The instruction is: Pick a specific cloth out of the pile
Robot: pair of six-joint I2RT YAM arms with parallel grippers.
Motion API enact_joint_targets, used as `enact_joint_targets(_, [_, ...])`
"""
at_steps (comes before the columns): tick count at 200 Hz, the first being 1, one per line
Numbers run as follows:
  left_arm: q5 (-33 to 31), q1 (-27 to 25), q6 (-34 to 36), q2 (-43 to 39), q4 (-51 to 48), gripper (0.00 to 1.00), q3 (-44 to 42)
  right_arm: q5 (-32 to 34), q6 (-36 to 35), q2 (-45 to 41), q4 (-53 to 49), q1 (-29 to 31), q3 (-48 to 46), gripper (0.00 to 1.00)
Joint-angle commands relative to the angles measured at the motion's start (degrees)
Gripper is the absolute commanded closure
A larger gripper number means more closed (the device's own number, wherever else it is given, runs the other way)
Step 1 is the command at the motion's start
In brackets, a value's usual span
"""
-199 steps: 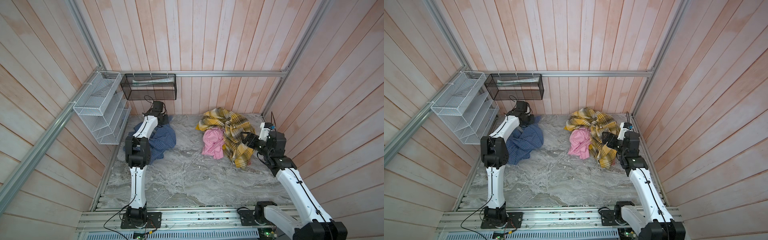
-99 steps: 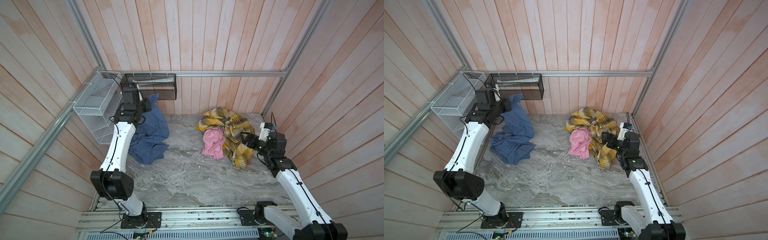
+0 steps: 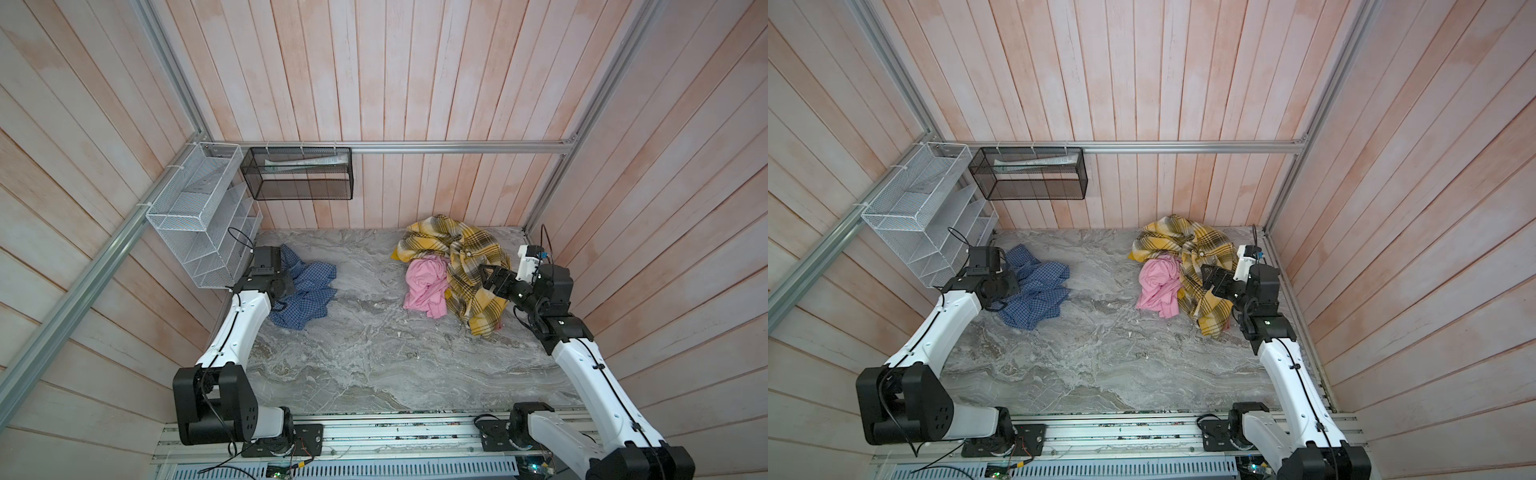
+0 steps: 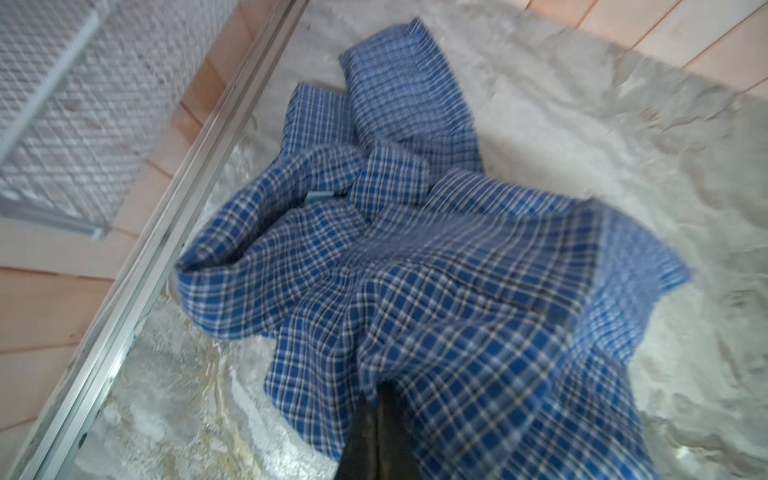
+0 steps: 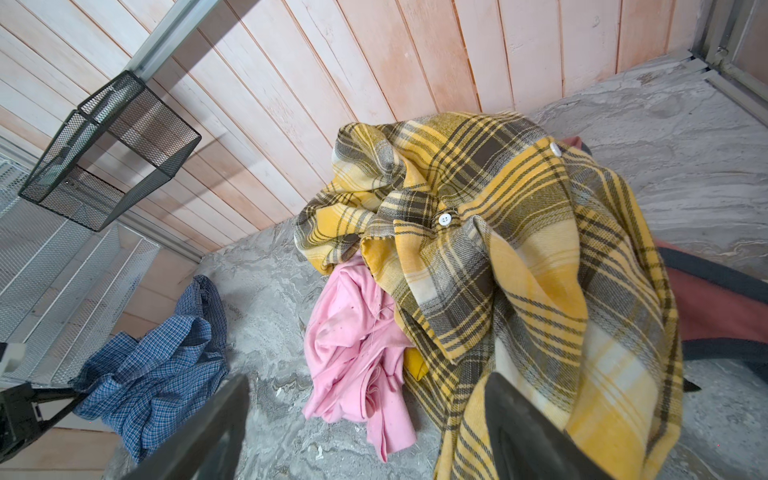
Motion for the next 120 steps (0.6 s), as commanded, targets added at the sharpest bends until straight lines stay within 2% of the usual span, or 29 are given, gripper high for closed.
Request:
enact_joint_targets(1, [-4.2,0.4,-0.6,0.7,-0.8,1.0,-2.6,-1.1,-0.4,0.2,0.8,0.2,-1.1,0.11])
enact_joint_targets(19, [-3.4,2.1,-0.7,3.5,-1.2,0.97,-4.0,-1.6,-0.4,0.6,0.7,0.2,-1.0,0.11])
enact_joint_targets(32, [-2.1,3.5,-0.8,5.7,-0.8,0.82,-4.7,-1.7,-0.6,0.8,0.5,0.1,-0.8,0.11])
enact_joint_targets(49, [-2.2,4.1,0.0,8.6,0.3,0.45,-4.7,-1.4,-0.8,0.8,0.4,0.1,-0.7,0.11])
enact_joint_targets(55, [-2.3,4.1,0.2,9.8,0.3,0.38,-4.1,-1.2,-0.9,0.8,0.3,0.2,-0.7,0.11])
enact_joint_targets(69, [-2.1,4.0,0.8,12.5,0.8,0.34,-2.8,-1.1,-0.8,0.9,0.1,0.2,-0.5,0.11])
enact_joint_targets(78, [-2.1,4.0,0.7,13.7,1.3,0.24,-1.8,-1.1,-0.9,0.9,0.0,0.2,-0.5,0.11])
enact_joint_targets(97, [-0.5,3.6,0.8,16.5,2.7,0.14,0.6,-0.9,-0.6,0.7,-0.1,0.1,-0.7,0.11])
enact_joint_targets(120, [-0.1,2.8,1.4,21.5,3.6,0.13,4.3,-0.5,-0.6,0.5,-0.4,0.2,-0.7,0.11])
